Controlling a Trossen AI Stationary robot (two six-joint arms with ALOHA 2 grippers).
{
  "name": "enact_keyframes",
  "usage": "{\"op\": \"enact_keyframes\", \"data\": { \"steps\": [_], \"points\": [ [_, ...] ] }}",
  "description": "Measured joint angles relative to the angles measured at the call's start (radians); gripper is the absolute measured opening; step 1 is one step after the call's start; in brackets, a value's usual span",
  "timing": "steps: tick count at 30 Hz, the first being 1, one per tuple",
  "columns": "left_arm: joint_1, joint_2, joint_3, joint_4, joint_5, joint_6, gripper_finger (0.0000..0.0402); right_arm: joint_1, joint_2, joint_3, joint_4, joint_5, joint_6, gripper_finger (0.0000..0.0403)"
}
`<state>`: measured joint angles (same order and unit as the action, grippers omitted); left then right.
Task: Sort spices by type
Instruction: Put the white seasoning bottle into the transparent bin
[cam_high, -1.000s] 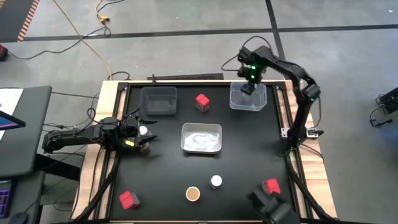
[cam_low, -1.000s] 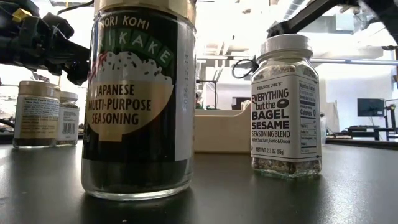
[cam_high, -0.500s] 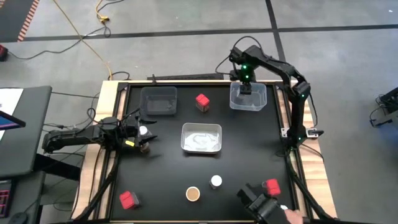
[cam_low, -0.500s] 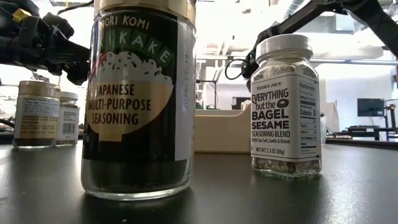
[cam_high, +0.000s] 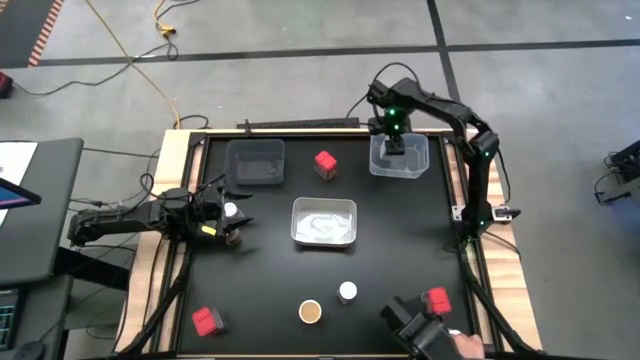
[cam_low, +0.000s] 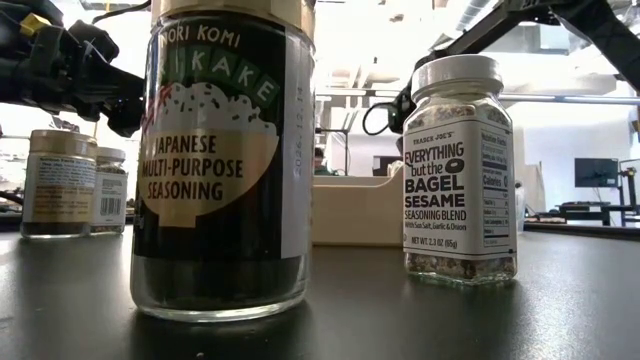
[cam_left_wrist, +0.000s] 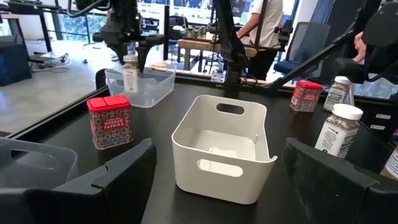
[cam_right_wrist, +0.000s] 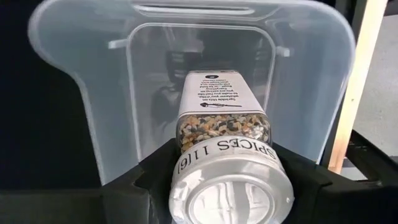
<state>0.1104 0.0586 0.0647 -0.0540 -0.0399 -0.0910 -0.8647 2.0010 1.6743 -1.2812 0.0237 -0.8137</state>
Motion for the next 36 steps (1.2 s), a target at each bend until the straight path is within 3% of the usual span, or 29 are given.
{"op": "enact_keyframes", "data": {
  "steps": [30, 36],
  "points": [
    [0.0, 0.0, 0.0, 0.0, 0.0, 0.0, 0.0334, -0.013, 0.0, -0.01, 0.032, 0.007, 0.027, 0.0241],
    [0.0, 0.0, 0.0, 0.0, 0.0, 0.0, 0.0334, -0.013, 0.0, -0.01, 0.03, 0.007, 0.027, 0.0265]
  ]
}}
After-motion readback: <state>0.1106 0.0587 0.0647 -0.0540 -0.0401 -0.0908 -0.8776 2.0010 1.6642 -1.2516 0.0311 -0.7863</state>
